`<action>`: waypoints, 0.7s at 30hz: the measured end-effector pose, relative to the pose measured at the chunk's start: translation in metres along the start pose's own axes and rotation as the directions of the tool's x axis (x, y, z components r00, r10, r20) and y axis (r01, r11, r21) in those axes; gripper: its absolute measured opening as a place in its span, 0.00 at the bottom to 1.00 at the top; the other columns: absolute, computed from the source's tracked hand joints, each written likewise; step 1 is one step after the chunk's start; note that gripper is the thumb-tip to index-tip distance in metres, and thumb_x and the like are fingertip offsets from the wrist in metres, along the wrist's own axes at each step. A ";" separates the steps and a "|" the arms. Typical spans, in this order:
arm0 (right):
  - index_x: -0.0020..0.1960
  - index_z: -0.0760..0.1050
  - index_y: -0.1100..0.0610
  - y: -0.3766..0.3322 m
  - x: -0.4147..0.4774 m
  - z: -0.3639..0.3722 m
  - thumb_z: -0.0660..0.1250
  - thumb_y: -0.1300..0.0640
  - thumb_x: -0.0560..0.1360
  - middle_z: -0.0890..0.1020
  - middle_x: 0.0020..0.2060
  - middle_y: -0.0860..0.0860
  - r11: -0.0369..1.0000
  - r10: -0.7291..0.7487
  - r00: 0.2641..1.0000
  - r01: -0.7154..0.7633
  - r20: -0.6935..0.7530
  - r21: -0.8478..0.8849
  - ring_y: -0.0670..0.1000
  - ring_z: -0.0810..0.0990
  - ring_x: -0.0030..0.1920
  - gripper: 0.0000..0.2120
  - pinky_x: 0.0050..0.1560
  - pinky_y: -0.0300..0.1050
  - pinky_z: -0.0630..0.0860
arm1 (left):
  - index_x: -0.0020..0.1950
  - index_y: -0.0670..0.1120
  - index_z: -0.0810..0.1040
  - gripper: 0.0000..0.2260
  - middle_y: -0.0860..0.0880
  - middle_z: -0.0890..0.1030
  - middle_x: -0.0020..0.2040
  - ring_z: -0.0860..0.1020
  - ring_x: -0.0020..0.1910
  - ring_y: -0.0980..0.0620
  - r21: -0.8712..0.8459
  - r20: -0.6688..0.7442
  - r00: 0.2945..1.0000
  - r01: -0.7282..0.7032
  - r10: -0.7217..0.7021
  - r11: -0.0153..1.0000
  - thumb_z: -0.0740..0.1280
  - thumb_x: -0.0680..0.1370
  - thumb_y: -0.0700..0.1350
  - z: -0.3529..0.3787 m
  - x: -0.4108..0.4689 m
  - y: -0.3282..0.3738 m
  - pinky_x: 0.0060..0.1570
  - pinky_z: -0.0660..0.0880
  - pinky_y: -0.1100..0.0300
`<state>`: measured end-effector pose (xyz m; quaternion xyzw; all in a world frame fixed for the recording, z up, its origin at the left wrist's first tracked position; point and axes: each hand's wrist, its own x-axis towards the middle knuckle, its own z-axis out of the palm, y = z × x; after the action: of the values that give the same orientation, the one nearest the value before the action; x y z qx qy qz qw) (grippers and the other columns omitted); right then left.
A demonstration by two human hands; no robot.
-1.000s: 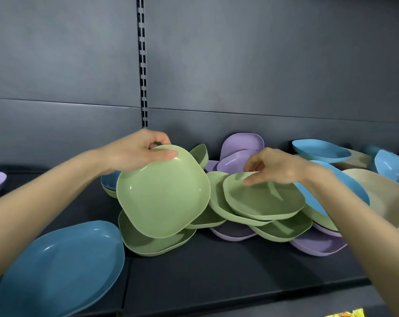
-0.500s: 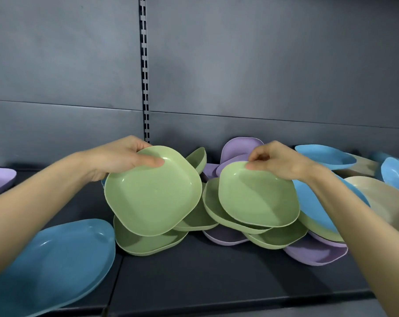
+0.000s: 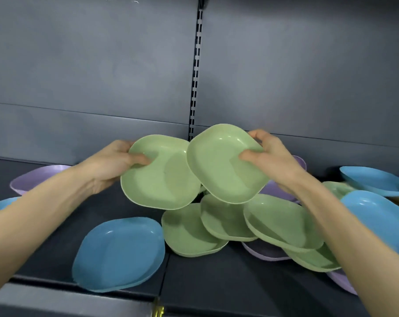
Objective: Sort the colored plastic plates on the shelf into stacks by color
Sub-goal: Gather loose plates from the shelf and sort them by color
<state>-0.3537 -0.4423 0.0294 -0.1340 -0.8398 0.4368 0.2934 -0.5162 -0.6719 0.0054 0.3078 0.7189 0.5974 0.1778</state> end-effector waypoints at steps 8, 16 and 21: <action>0.57 0.70 0.54 -0.026 0.026 0.099 0.66 0.68 0.72 0.80 0.51 0.54 1.000 0.022 0.999 -0.022 0.027 -0.021 0.55 0.79 0.53 0.17 0.56 0.52 0.76 | 0.49 0.47 0.78 0.13 0.53 0.84 0.37 0.82 0.34 0.58 0.070 -0.063 0.996 -0.051 0.056 0.996 0.67 0.74 0.30 -0.086 0.015 -0.024 0.32 0.78 0.66; 0.64 0.66 0.53 -0.026 0.043 0.186 0.64 0.68 0.72 0.77 0.54 0.50 0.995 0.064 0.997 -0.068 -0.048 -0.074 0.54 0.75 0.56 0.24 0.59 0.54 0.74 | 0.53 0.40 0.78 0.09 0.41 0.81 0.46 0.79 0.37 0.49 0.379 0.037 0.999 -0.051 0.040 0.924 0.69 0.73 0.34 -0.149 0.061 -0.067 0.27 0.75 0.68; 0.64 0.66 0.48 -0.019 0.048 0.206 0.63 0.70 0.71 0.76 0.51 0.46 0.990 0.114 0.993 -0.116 -0.038 -0.079 0.52 0.75 0.55 0.27 0.48 0.47 0.77 | 0.46 0.42 0.76 0.06 0.43 0.82 0.44 0.81 0.38 0.47 0.477 0.172 0.985 -0.053 -0.034 0.877 0.70 0.72 0.35 -0.156 0.088 -0.090 0.28 0.77 0.64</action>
<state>-0.5169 -0.5653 -0.0294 -0.2013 -0.8426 0.4162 0.2761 -0.6996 -0.7397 -0.0375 0.3969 0.8244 0.3724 0.1554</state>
